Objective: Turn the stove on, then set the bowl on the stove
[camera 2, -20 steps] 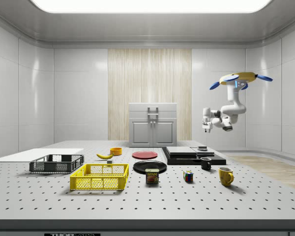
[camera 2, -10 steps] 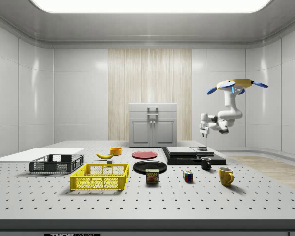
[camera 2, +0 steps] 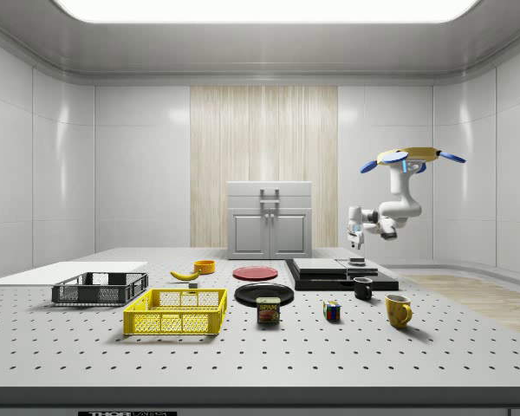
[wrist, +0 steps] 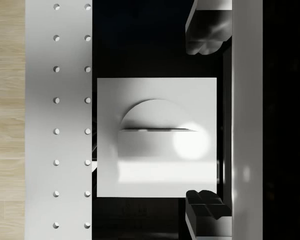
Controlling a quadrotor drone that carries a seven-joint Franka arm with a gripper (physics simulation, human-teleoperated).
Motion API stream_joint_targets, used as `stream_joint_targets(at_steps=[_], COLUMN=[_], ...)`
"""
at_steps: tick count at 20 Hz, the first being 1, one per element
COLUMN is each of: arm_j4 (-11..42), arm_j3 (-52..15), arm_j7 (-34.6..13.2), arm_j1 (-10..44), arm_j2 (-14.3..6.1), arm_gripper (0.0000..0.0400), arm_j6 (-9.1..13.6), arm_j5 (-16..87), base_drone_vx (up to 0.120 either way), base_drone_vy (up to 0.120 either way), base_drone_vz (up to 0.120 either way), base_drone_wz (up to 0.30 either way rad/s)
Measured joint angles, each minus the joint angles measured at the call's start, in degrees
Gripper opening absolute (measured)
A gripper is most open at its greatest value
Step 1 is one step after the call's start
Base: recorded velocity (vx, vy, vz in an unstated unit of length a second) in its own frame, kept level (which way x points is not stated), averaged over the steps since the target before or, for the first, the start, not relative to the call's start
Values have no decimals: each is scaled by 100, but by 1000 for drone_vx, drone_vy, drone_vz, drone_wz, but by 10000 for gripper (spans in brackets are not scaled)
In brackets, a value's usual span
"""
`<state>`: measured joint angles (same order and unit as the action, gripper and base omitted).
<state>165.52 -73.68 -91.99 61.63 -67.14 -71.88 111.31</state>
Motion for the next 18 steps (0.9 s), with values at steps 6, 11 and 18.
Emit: stream_joint_targets(at_steps=[6, 11, 18], arm_j4=[-80, -160, -218], arm_j3=[391, 661, 795], arm_j7=[41, 59, 42], arm_j1=[-25, -13, 32], arm_j2=[-279, -452, -596], arm_gripper=[400, 400, 400], arm_j6=[-391, -657, -856], arm_j5=[316, 540, 637], base_drone_vx=[0, 0, 0], base_drone_vy=[0, 0, 0], base_drone_vz=[0, -24, -17], base_drone_wz=[0, 0, 0])
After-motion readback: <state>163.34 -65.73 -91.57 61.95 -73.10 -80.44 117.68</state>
